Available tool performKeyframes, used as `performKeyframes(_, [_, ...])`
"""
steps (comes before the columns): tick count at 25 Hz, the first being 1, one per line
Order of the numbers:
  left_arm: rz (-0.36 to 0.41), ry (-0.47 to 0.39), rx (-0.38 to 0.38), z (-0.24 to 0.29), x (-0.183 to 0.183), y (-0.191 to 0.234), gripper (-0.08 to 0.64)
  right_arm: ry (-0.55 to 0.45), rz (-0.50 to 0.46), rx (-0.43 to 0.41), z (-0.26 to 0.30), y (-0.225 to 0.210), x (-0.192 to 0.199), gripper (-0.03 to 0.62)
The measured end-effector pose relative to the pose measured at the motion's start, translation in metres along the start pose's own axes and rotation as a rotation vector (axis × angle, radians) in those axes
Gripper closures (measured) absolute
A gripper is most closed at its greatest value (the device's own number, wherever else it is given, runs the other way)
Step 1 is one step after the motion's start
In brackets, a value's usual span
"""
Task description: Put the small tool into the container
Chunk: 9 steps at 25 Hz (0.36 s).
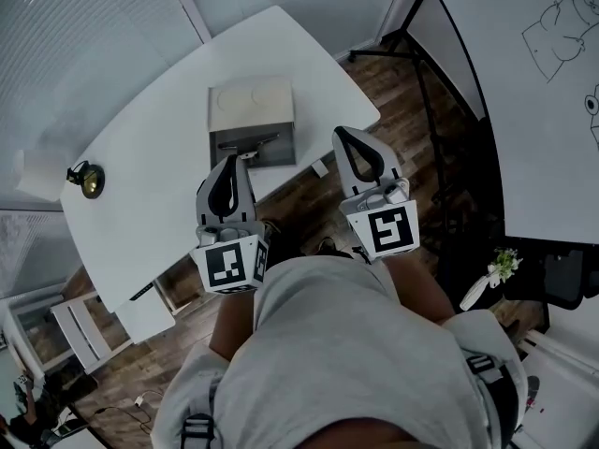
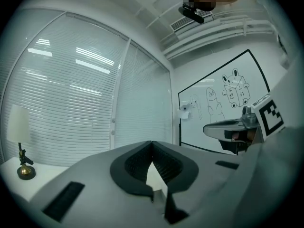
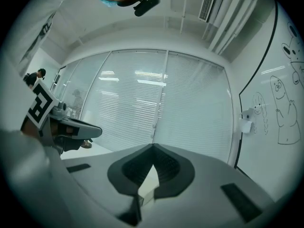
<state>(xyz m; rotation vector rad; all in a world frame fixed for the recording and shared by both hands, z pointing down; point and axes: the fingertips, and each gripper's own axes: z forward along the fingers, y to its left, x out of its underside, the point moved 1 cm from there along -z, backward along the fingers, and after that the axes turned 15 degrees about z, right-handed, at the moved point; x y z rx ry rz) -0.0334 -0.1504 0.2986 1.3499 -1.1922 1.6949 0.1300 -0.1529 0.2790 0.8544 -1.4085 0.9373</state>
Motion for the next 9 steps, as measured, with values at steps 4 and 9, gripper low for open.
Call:
performKeyframes(4, [-0.031,0.011,0.001,-0.0009,0.0048,0.0024,0.537,-0.001,-0.008,-0.016,0.0026,0.0028,-0.0016,0.568])
performKeyframes(9, [-0.028,0.012,-0.008,0.0001,0.0051,0.0058,0.537,-0.002,0.0,-0.025,0.0094,0.0056,-0.0014,0.568])
